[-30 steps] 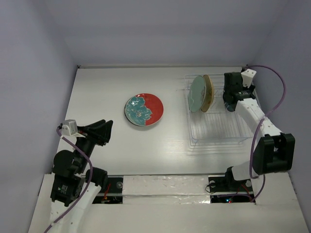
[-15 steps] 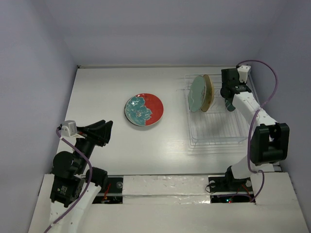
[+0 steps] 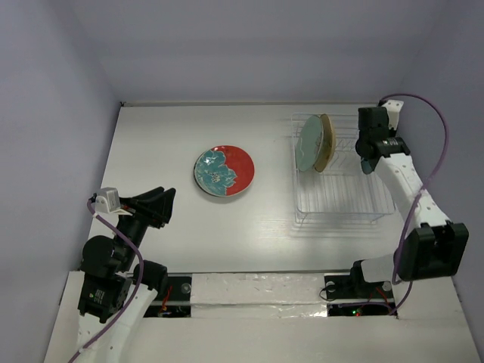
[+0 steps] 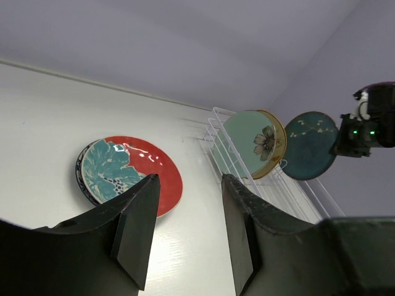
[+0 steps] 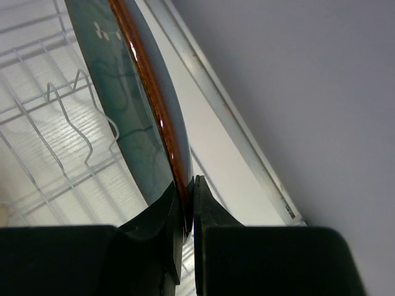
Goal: Unload the plates from the dish rack
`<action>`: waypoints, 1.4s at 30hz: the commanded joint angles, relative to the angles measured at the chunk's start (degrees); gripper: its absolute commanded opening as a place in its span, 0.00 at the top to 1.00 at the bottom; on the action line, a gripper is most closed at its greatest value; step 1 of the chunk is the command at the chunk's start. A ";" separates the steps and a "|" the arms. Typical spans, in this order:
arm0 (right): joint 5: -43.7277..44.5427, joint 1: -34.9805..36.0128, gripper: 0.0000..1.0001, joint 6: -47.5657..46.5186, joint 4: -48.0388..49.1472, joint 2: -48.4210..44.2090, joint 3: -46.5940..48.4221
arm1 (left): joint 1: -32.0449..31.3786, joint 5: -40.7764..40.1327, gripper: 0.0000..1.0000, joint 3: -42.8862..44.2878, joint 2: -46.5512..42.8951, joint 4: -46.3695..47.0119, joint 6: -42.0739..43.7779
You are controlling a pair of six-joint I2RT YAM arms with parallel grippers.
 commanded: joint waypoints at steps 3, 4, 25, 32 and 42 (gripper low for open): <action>-1.21 0.55 1.00 2.25 4.18 -9.93 7.07 | -0.46 0.11 0.58 0.60 0.22 2.94 0.42; -1.31 0.55 1.00 2.52 3.91 -10.81 7.86 | -0.46 0.11 0.58 0.60 0.22 2.86 0.51; -44.02 21.52 1.00 25.01 27.36 -18.66 0.13 | -0.46 -1.20 0.59 0.34 2.33 2.77 -0.02; -49.65 28.14 1.00 32.57 39.76 -2.31 0.48 | -0.46 -2.43 0.59 0.51 2.33 2.15 -0.46; -49.39 33.33 1.00 37.76 45.91 15.81 3.56 | -0.46 -2.43 0.59 0.51 4.26 2.15 -0.46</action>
